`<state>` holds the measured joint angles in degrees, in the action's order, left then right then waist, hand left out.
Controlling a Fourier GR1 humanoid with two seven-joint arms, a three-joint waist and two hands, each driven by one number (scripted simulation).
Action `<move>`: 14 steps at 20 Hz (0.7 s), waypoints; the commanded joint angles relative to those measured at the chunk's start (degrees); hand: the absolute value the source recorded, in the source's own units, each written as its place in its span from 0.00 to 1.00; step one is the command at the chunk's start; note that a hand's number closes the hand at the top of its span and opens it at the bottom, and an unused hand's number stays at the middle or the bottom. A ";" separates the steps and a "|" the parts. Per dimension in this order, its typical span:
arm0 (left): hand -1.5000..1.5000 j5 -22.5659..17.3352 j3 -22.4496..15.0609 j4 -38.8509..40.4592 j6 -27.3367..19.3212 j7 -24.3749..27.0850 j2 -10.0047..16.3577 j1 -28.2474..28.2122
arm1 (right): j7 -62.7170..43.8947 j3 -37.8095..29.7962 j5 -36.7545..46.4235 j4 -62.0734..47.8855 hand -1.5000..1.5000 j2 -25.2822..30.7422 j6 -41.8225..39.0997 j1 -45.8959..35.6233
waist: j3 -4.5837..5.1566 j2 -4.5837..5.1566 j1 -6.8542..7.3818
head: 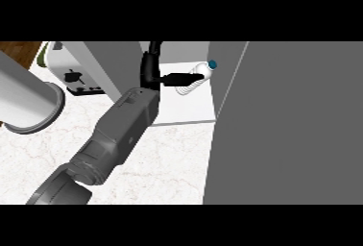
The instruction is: Pick up the bottled water, place it into the cabinet and close the cabinet
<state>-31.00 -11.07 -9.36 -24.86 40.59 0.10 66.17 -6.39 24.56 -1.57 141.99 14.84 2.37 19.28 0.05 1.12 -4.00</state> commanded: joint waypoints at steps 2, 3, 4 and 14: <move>0.00 -1.88 -0.41 -4.96 8.39 -1.50 -0.09 0.51 | -1.50 -1.26 -2.17 3.76 0.00 0.43 -0.46 1.28 | -0.02 -0.62 0.49; 0.00 -1.64 -0.11 -4.32 9.69 -0.29 -0.10 -0.61 | -1.83 -2.50 -2.72 5.74 0.00 0.92 -0.61 1.87 | -0.03 -0.59 0.96; 0.00 -2.98 -1.74 -7.00 10.36 -0.52 -0.10 -2.51 | -4.56 -2.04 -2.53 3.30 0.00 -0.18 -0.06 -2.48 | 0.01 -0.58 1.01; 0.00 -6.88 -7.42 -24.66 11.21 -6.37 -0.10 -13.32 | -1.35 0.07 1.60 6.21 0.00 0.04 -0.15 4.99 | -0.06 -1.73 3.72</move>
<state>-36.95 -15.99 -26.45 -14.06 36.45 0.00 57.91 -6.65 23.82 -1.39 142.35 14.45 1.95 20.84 0.01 -0.18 -1.28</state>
